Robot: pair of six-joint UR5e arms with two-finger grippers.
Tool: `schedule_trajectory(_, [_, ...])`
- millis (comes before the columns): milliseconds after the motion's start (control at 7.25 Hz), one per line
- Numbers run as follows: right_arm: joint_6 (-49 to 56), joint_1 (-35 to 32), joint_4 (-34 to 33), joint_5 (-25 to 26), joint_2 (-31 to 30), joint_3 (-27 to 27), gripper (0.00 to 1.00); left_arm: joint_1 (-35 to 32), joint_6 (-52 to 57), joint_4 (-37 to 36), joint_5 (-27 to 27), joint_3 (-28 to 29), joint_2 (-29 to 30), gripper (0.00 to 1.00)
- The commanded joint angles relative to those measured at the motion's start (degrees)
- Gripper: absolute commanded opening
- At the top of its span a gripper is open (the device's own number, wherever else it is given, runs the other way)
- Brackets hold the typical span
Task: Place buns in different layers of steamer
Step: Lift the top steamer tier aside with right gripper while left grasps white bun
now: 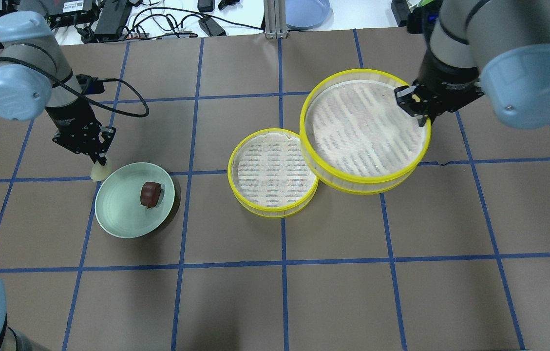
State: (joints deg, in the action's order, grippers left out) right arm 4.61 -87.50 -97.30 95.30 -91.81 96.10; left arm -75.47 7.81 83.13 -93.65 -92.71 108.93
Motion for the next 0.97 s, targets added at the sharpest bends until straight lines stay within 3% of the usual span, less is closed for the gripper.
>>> schedule_trajectory(0, [8.38,6.36,2.28,0.06,-3.63,-0.04,0.00,-5.09,-12.75,2.66,7.50,2.35,-2.40,0.00])
schedule_trajectory(276, [9.45,8.14,4.48,-0.99,-4.08,0.14,0.00,-10.38,-23.00,1.61,18.96,2.62,-2.76,0.00])
schedule_trajectory(690, [9.45,8.14,4.57,-0.82,-4.61,0.31,0.00,-14.78,-28.71,0.12,31.28,0.95,-0.83,0.00])
schedule_trajectory(828, [10.24,8.14,4.48,-0.90,-4.61,0.31,0.00,-16.27,-30.91,-3.90,33.25,-1.05,-0.21,0.00])
